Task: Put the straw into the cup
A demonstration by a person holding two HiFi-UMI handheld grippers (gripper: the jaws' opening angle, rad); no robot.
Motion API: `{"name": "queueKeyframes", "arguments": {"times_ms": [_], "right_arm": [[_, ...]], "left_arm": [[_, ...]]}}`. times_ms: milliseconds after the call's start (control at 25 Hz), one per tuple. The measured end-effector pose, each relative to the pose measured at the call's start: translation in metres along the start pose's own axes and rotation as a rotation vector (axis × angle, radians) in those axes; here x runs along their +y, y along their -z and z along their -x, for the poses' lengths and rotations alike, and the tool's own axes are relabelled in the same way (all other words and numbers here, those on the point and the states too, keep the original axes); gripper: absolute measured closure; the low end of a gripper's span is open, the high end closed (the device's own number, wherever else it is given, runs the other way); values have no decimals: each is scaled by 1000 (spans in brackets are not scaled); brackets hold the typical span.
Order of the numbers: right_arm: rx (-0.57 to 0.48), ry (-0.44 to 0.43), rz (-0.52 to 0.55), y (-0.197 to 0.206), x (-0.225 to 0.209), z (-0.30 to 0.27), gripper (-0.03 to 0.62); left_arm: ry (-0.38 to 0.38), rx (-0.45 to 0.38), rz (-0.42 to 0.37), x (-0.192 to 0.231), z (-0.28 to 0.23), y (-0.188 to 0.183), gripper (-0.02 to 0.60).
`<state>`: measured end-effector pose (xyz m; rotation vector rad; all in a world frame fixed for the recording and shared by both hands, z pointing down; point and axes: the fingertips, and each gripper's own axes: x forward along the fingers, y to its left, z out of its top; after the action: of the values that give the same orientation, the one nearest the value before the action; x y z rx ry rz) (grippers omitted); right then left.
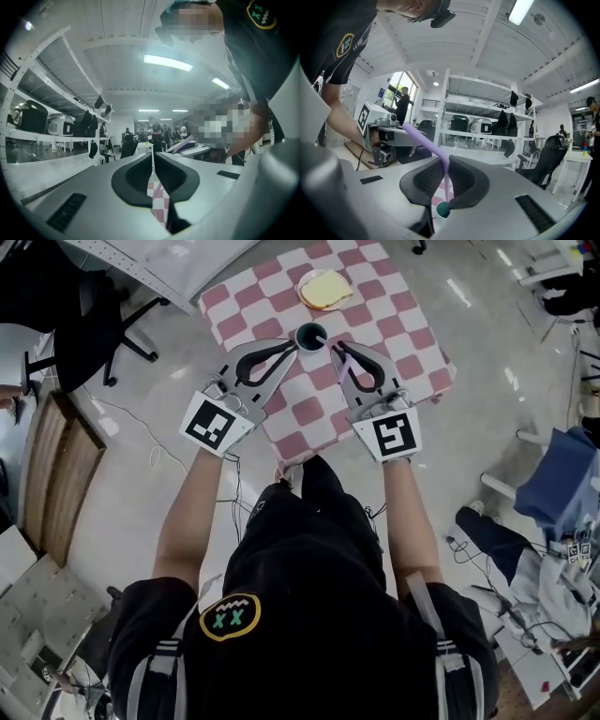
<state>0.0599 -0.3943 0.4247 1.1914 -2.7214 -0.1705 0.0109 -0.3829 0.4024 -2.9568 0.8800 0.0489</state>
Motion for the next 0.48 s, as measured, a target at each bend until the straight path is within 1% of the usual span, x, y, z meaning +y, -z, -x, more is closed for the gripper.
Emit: {"name": "queueKeyframes", "arguments": {"times_ms": [200, 480], "right_arm": [[45, -11, -9, 40, -8, -17, 543], [133, -26, -39, 90, -12, -41, 543]], "left_arm": [[-14, 28, 20, 12, -16, 31, 547], [-49, 60, 16, 27, -30, 63, 547]]}}
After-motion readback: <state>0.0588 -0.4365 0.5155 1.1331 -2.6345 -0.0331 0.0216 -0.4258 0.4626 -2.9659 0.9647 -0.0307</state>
